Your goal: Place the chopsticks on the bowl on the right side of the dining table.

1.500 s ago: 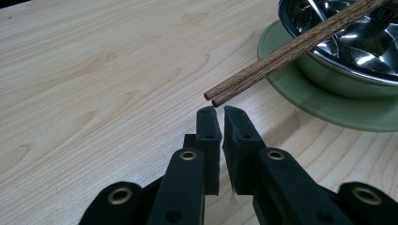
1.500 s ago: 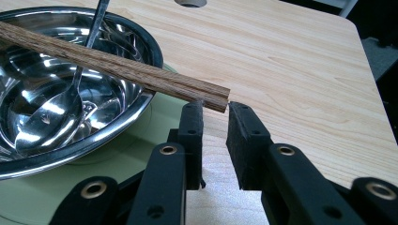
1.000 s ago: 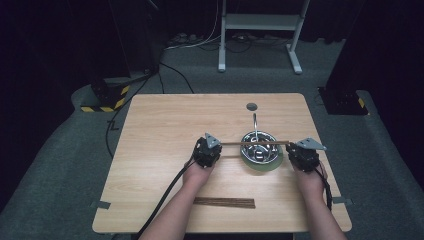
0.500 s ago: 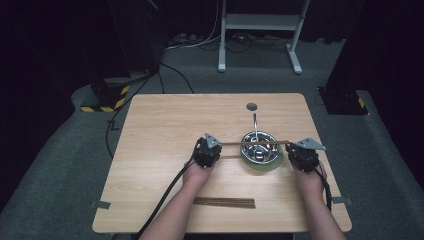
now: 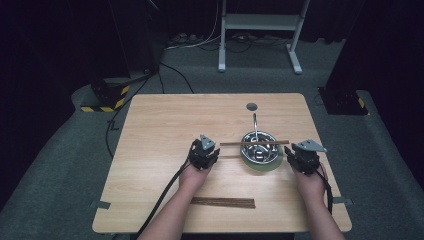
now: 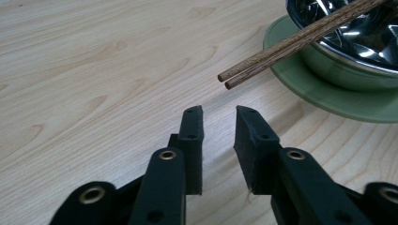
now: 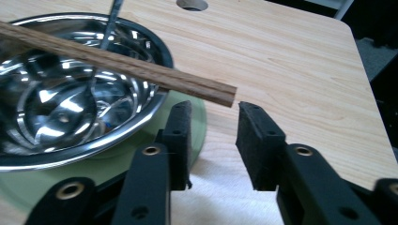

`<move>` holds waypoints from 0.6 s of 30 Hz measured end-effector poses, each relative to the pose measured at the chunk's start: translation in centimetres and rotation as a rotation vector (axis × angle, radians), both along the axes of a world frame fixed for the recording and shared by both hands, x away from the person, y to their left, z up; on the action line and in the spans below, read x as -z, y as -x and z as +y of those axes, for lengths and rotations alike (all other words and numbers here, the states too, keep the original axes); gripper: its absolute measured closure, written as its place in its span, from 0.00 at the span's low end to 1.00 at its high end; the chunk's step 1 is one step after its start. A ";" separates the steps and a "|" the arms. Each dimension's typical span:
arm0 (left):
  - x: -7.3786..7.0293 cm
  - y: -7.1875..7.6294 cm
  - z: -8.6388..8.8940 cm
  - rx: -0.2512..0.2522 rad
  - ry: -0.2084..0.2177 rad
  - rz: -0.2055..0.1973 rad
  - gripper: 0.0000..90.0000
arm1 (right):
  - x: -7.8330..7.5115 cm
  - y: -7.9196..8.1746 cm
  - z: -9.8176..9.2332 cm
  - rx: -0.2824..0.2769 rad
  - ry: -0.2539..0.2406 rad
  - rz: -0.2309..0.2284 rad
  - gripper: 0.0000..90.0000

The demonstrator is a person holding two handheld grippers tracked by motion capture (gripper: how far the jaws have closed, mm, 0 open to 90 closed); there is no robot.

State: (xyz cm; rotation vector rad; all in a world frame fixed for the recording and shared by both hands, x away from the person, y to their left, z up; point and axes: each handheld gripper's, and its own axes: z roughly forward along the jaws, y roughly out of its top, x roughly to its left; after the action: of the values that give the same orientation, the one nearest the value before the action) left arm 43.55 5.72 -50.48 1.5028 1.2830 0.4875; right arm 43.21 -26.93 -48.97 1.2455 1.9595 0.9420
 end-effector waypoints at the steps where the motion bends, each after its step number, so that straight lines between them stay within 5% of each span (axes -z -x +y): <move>1: -0.1 0.1 0.3 0.005 -0.003 0.001 0.76 | -0.1 0.4 0.2 0.004 -0.014 0.001 0.69; 12: -0.5 1.7 1.8 0.022 0.050 0.001 0.53 | 0.3 3.1 0.9 -0.045 -0.051 -0.005 0.58; 18: -1.1 2.9 2.9 0.070 0.032 0.006 0.45 | 1.0 4.7 1.3 -0.065 -0.082 0.006 0.55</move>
State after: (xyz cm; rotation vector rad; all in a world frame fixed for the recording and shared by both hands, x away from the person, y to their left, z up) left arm 40.63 8.67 -49.39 1.5178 1.2333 0.4155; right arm 38.47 -25.60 -49.99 1.2371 1.9948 1.0621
